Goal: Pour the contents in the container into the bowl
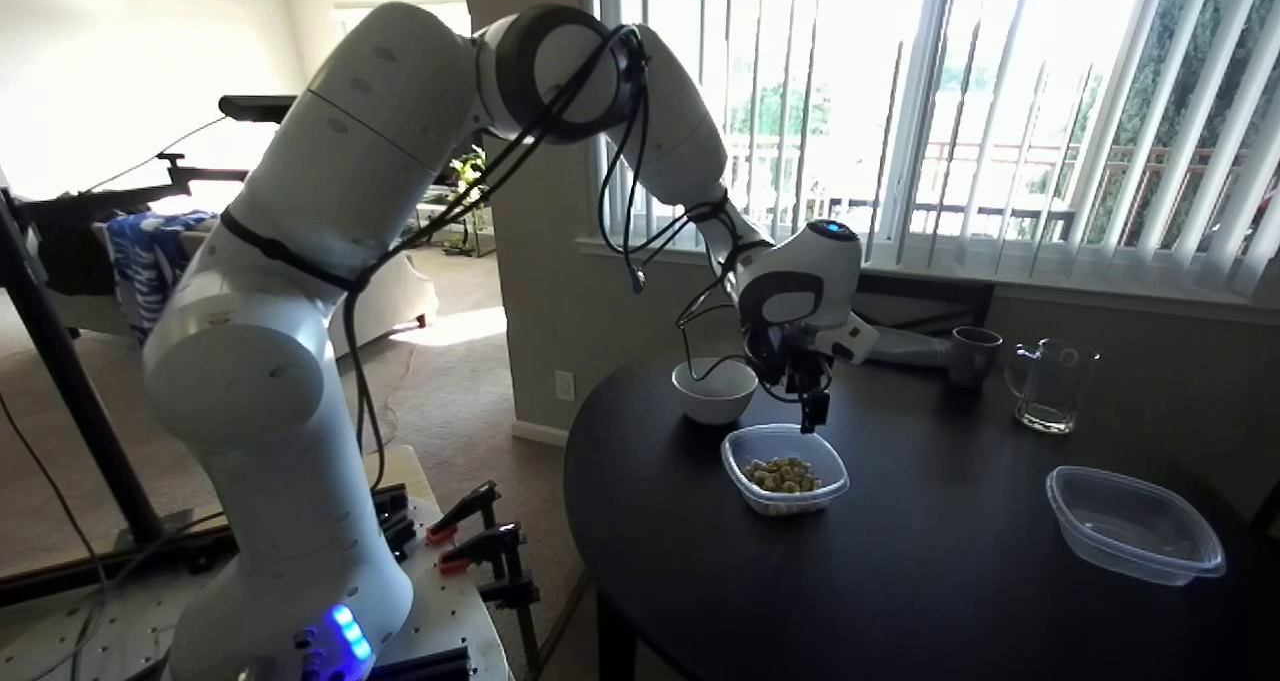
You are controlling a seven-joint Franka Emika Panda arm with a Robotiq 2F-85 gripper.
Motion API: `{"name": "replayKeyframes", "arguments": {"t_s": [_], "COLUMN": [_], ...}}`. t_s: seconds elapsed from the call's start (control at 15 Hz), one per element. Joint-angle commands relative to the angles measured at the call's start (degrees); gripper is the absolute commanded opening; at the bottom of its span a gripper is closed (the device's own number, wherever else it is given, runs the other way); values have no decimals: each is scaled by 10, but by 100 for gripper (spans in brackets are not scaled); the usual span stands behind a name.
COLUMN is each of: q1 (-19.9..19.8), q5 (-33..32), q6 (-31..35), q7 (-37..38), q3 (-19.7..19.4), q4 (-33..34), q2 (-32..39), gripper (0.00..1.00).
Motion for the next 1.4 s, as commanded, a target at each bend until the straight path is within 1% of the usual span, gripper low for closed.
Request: {"name": "replayKeyframes", "arguments": {"t_s": [0.0,0.13,0.2,0.47,0.67,0.87,1.33], "q1": [27,36,38,39,39,34,29], "q5": [-76,-106,-117,-140,-137,-118,-117], "q6": [-24,-48,-75,-188,-224,-214,-129], "q7": [82,112,124,128,112,104,109], "q3": [-37,-51,-53,-42,-24,-3,-1], "q4": [9,9,11,-1,-7,1,19], "q2": [0,-5,-7,-32,-42,-35,2], "gripper": [100,100,100,100,100,100,100]}}
